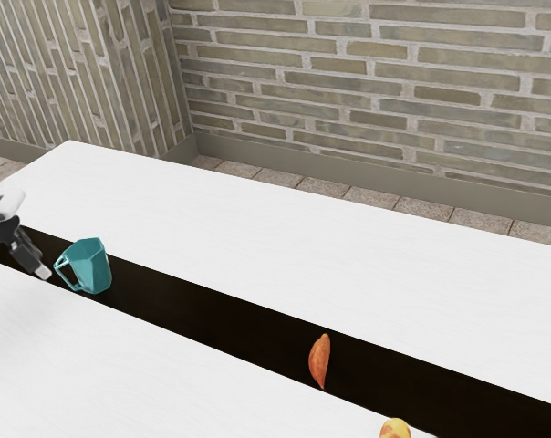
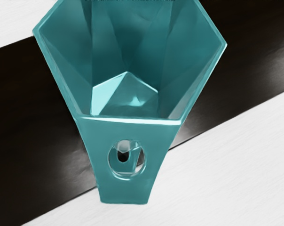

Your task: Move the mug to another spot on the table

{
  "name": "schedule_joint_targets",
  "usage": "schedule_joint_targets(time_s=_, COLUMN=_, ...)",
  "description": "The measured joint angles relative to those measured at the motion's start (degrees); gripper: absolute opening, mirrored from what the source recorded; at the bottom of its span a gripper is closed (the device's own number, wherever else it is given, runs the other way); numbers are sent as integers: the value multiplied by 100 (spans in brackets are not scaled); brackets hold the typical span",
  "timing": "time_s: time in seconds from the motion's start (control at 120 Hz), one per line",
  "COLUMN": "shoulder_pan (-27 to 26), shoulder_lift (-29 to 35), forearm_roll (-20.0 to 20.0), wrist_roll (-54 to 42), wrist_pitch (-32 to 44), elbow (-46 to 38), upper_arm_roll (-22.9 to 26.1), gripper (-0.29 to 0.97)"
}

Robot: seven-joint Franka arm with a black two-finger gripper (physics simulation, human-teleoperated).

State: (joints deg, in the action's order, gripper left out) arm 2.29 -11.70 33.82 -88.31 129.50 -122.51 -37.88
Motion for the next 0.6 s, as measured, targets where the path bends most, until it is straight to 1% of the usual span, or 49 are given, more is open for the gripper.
schedule_joint_targets(time_s=0.075, shoulder_pan=28, shoulder_lift=-137, forearm_roll=365, wrist_roll=-293, wrist_pitch=35, elbow=4, upper_arm_roll=1, gripper=68)
schedule_joint_targets(time_s=0.15, shoulder_pan=35, shoulder_lift=-248, forearm_roll=636, wrist_roll=-557, wrist_pitch=53, elbow=20, upper_arm_roll=7, gripper=68)
schedule_joint_targets(time_s=0.267, shoulder_pan=47, shoulder_lift=-416, forearm_roll=866, wrist_roll=-922, wrist_pitch=63, elbow=126, upper_arm_roll=58, gripper=68)
schedule_joint_targets(time_s=0.475, shoulder_pan=176, shoulder_lift=-816, forearm_roll=1476, wrist_roll=-1430, wrist_pitch=47, elbow=381, upper_arm_roll=298, gripper=68)
schedule_joint_targets(time_s=0.6, shoulder_pan=235, shoulder_lift=-966, forearm_roll=1648, wrist_roll=-1666, wrist_pitch=28, elbow=415, upper_arm_roll=355, gripper=68)
